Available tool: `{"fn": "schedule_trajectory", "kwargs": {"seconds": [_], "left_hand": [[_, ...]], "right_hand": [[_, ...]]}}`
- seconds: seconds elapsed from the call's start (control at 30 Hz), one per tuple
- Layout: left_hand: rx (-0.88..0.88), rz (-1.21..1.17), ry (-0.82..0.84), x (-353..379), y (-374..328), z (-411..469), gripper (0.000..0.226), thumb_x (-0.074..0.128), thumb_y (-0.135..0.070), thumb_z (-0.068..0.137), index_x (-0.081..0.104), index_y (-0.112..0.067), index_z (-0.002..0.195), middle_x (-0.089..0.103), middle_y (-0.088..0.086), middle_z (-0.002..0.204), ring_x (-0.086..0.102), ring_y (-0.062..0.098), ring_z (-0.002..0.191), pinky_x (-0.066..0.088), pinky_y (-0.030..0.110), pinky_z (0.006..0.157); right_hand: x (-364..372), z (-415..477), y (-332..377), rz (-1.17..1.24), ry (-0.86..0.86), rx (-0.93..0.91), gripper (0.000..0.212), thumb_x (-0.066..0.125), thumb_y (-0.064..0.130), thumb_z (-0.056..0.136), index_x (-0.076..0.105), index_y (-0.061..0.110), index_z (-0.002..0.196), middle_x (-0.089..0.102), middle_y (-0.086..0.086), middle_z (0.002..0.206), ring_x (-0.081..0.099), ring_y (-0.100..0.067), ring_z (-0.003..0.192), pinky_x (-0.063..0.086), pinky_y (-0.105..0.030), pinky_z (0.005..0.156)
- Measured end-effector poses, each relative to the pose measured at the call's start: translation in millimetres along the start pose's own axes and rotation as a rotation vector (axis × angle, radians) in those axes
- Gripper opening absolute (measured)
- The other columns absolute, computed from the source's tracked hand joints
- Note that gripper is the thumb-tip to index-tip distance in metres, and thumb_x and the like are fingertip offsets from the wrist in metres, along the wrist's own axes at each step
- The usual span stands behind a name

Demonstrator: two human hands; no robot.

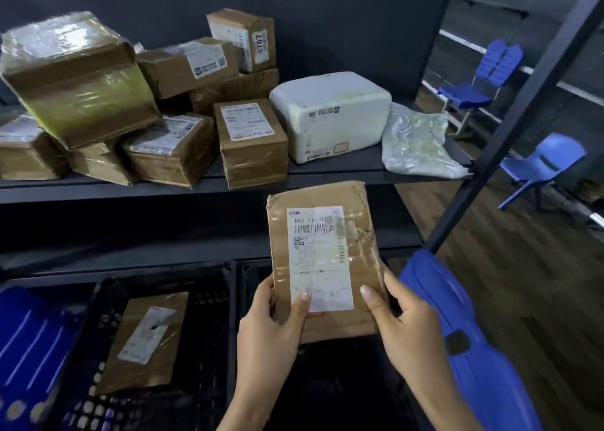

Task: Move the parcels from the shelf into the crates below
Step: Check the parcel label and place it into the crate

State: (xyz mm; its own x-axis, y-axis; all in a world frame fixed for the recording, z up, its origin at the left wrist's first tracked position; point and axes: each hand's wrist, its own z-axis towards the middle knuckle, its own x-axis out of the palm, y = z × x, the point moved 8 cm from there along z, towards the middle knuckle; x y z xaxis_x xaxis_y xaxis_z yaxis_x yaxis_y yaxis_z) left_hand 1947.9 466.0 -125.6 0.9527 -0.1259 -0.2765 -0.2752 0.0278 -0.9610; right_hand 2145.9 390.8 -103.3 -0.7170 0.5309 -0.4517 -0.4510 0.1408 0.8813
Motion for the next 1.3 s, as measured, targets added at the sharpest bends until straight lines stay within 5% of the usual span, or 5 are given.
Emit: {"fn": "schedule_trajectory", "kwargs": {"seconds": [0.1, 0.3, 0.53, 1.17, 1.3], "left_hand": [[-0.107, 0.132, 0.1, 29.6, 40.5, 4.3, 0.034, 0.063, -0.052, 0.081, 0.057, -0.034, 0.11, 0.068, -0.023, 0.087, 0.062, -0.007, 0.082, 0.048, 0.016, 0.068], [-0.25, 0.277, 0.236, 78.6, 117.5, 17.4, 0.025, 0.066, -0.044, 0.083, 0.051, -0.025, 0.08, 0.061, -0.016, 0.068, 0.057, -0.004, 0.064, 0.038, 0.012, 0.049], [-0.291, 0.357, 0.295, 115.4, 190.0, 48.2, 0.03, 0.069, -0.036, 0.083, 0.045, -0.025, 0.068, 0.052, -0.015, 0.059, 0.048, -0.005, 0.054, 0.037, 0.009, 0.045], [-0.375, 0.212, 0.257, 177.1, 312.4, 84.2, 0.027, 0.073, -0.037, 0.08, 0.05, -0.025, 0.086, 0.055, -0.022, 0.075, 0.054, 0.002, 0.07, 0.035, 0.007, 0.053], [-0.405, 0.316, 0.235, 180.2, 331.7, 93.0, 0.032, 0.073, -0.031, 0.08, 0.055, -0.017, 0.102, 0.055, -0.014, 0.08, 0.052, 0.01, 0.078, 0.038, 0.014, 0.059]], "right_hand": [[8.2, -3.3, -49.8, -0.099, 0.017, 0.117, 0.048, 0.062, 0.032, 0.088, 0.053, 0.024, 0.134, 0.064, 0.022, 0.108, 0.054, 0.017, 0.085, 0.035, 0.007, 0.075], [34.4, -11.4, -134.3, -0.187, 0.056, 0.339, 0.045, 0.06, 0.026, 0.092, 0.051, 0.024, 0.137, 0.066, 0.003, 0.124, 0.06, -0.015, 0.114, 0.036, -0.012, 0.075], [72.6, 6.6, -196.7, -0.267, 0.14, 0.421, 0.048, 0.055, 0.027, 0.095, 0.044, 0.023, 0.142, 0.062, 0.001, 0.129, 0.059, -0.017, 0.117, 0.043, -0.023, 0.09], [134.5, 30.8, -308.7, -0.351, 0.022, 0.45, 0.046, 0.052, 0.024, 0.097, 0.043, 0.015, 0.142, 0.063, -0.006, 0.126, 0.059, -0.021, 0.116, 0.035, -0.009, 0.079], [152.1, 33.7, -336.0, -0.309, 0.069, 0.497, 0.048, 0.049, 0.025, 0.099, 0.038, 0.017, 0.144, 0.058, -0.007, 0.133, 0.053, -0.024, 0.124, 0.043, -0.03, 0.096]]}}
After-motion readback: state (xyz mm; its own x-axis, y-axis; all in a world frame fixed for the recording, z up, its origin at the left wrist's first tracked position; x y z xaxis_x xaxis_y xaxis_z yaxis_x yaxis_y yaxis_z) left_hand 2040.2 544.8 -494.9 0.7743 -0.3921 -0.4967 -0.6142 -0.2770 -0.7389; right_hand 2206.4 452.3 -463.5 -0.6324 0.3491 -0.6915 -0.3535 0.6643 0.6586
